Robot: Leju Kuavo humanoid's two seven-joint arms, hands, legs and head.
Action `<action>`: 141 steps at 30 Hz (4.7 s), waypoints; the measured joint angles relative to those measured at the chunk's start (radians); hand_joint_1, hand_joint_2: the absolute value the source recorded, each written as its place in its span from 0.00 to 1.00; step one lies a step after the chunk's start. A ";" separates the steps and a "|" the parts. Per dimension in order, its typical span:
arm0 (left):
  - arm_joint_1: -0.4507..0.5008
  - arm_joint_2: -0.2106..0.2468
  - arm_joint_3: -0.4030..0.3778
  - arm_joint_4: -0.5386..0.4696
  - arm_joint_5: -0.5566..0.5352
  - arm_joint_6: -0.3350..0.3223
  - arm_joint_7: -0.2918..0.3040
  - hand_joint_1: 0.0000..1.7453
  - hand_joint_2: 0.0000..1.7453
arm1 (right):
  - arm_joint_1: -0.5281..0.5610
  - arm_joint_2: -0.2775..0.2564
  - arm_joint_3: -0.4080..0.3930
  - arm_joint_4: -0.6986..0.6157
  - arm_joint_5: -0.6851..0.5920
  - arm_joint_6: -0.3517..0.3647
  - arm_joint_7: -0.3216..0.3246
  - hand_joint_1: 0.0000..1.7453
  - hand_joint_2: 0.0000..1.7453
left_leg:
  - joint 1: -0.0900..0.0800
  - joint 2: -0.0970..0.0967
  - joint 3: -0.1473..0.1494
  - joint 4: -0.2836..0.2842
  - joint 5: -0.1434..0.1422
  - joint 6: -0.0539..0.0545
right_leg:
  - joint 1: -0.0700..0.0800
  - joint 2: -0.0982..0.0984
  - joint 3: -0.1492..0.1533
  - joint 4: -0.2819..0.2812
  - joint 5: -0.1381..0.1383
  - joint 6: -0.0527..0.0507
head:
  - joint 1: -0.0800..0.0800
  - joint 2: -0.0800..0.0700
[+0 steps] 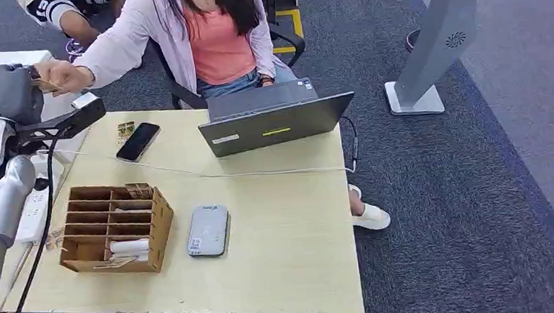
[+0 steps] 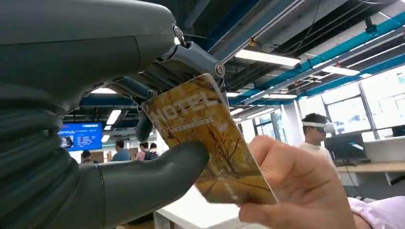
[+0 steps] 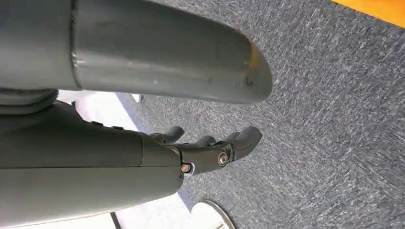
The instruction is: Pass the card to the sensor for recognition and then transmit it.
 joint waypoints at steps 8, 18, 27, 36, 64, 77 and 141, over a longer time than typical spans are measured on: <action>-0.007 0.000 -0.001 0.013 0.006 0.003 -0.018 1.00 1.00 | 0.000 0.000 0.002 0.001 0.000 0.001 -0.003 0.00 0.00 | 0.000 0.000 0.000 0.000 0.000 0.000 | 0.000 0.000 0.000 0.000 0.000 0.000 | 0.000 0.000; 0.096 -0.076 -0.006 -0.053 0.065 0.098 -0.117 1.00 1.00 | -0.005 0.000 0.002 0.002 -0.002 -0.011 -0.001 0.00 0.00 | -0.001 -0.002 0.000 0.000 0.000 0.000 | -0.001 -0.002 0.000 0.000 0.000 0.000 | 0.001 0.000; 0.374 -0.184 -0.131 -0.367 0.101 0.077 -0.102 1.00 1.00 | -0.007 0.003 -0.002 0.004 -0.009 -0.022 0.009 0.00 0.00 | -0.003 -0.002 -0.001 0.000 0.000 0.001 | -0.003 -0.001 -0.001 -0.001 0.001 0.001 | 0.001 0.000; 0.512 -0.198 -0.251 -0.550 0.159 -0.057 -0.076 1.00 1.00 | -0.004 0.003 -0.021 0.006 -0.029 -0.031 0.012 0.00 0.00 | -0.003 -0.002 -0.002 0.000 0.000 0.001 | -0.003 -0.002 -0.002 -0.001 0.001 0.001 | 0.002 0.000; 0.530 -0.131 -0.411 -0.504 0.329 -0.328 -0.069 1.00 1.00 | -0.003 0.008 -0.050 0.007 -0.044 -0.044 0.012 0.00 0.00 | -0.003 -0.001 -0.002 0.000 0.001 0.001 | -0.003 -0.001 -0.002 -0.001 0.001 0.002 | 0.002 0.000; 0.474 -0.111 -0.504 -0.326 0.432 -0.400 -0.083 1.00 1.00 | -0.003 0.008 -0.049 0.007 -0.027 -0.042 0.012 0.00 0.00 | -0.003 -0.001 -0.002 0.000 0.001 0.001 | -0.003 -0.002 -0.002 -0.001 0.001 0.002 | 0.002 0.000; 0.020 0.049 0.003 -0.075 0.077 0.140 -0.033 0.00 1.00 | -0.004 0.008 0.043 0.006 0.001 -0.006 -0.009 0.00 0.00 | 0.000 -0.002 -0.007 0.000 0.007 0.000 | 0.000 -0.002 -0.005 0.000 0.007 0.001 | 0.001 0.000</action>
